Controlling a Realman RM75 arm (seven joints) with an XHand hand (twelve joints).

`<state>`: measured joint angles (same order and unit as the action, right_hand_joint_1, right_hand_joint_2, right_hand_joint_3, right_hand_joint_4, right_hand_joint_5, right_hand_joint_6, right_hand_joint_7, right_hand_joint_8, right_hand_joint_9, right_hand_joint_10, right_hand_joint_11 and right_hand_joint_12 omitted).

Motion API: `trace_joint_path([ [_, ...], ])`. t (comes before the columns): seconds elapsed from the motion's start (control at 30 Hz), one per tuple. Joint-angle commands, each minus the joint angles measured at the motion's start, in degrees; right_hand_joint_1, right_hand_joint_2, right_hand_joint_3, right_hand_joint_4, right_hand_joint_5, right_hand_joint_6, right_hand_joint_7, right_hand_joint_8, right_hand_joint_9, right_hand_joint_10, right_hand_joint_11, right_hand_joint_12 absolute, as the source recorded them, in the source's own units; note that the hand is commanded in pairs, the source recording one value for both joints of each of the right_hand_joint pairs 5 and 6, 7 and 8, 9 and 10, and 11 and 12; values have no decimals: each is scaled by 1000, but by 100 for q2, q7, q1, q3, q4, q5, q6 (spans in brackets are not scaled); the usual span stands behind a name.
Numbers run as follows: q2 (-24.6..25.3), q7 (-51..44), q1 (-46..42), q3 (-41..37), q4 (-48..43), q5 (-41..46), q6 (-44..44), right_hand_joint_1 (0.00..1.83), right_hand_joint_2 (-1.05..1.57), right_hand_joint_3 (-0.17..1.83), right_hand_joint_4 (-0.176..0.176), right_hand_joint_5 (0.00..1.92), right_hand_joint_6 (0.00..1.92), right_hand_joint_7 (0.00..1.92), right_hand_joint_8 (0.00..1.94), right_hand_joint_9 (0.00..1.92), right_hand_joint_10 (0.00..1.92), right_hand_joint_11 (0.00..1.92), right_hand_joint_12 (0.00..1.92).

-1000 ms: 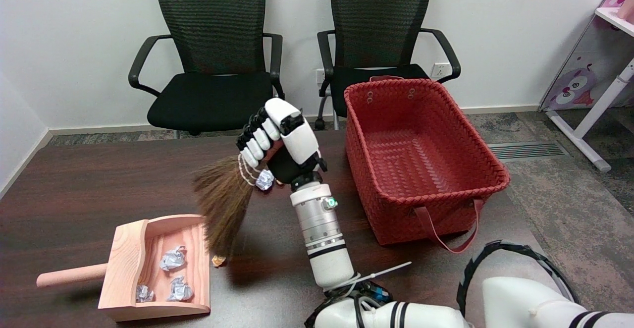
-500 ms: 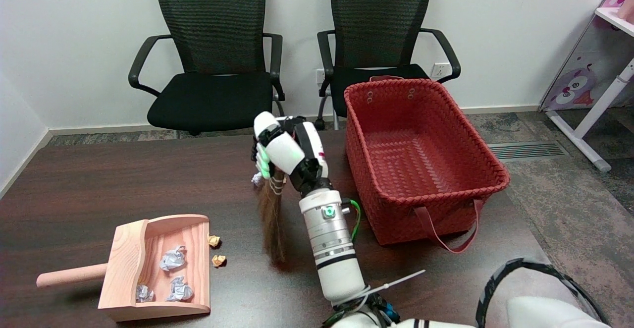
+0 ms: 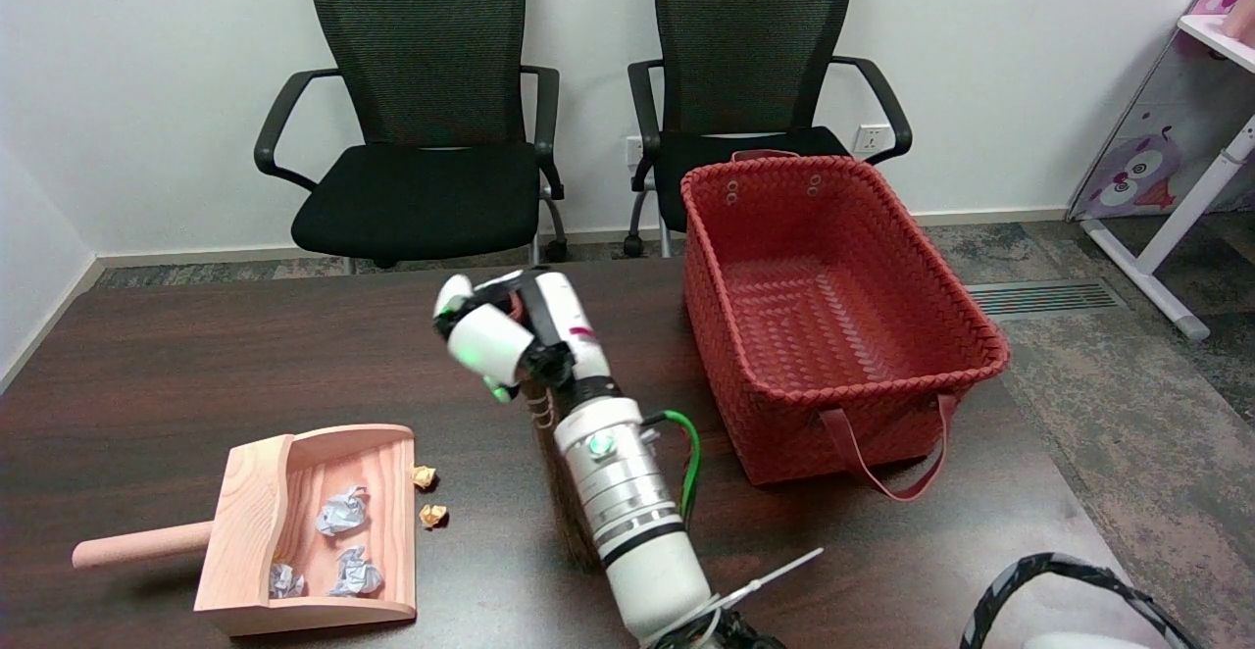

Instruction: Sweep the paper ball into the dustpan.

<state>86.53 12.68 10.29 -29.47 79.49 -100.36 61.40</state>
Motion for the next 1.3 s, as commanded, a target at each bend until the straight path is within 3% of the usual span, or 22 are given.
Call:
trace_joint_path([
  [0.03, 825, -2121, -93, -95, -61, -124, -1310, 661, 1087, 1334, 38, 1920, 1920, 1920, 1920, 1920, 1920, 1920, 1920],
  [0.43, 1317, -2026, 452, 178, -1764, -1153, -1306, 602, 1069, 1445, 34, 1920, 1920, 1920, 1920, 1920, 1920, 1920, 1920],
  [0.63, 1696, -1409, 614, 304, -2946, -1970, -502, 554, 1094, 1420, 34, 1920, 1920, 1920, 1920, 1920, 1920, 1920, 1920],
  [0.77, 1872, -552, 692, 423, -3475, -2005, -217, 539, 1111, 1399, 34, 1920, 1920, 1920, 1920, 1920, 1920, 1920, 1920],
  [0.93, 2044, -364, 725, 350, -3602, -1953, -240, 504, 1154, 1376, 36, 1920, 1920, 1920, 1920, 1920, 1920, 1920, 1920],
  [1.03, 2136, 258, 785, 198, -3807, -1826, -295, 497, 1168, 1359, 35, 1920, 1920, 1920, 1920, 1920, 1920, 1920, 1920],
  [1.3, 2192, 1457, 1070, 284, -4141, -1630, -313, 515, 1064, 1388, 26, 1920, 1920, 1920, 1920, 1920, 1920, 1920, 1920],
])
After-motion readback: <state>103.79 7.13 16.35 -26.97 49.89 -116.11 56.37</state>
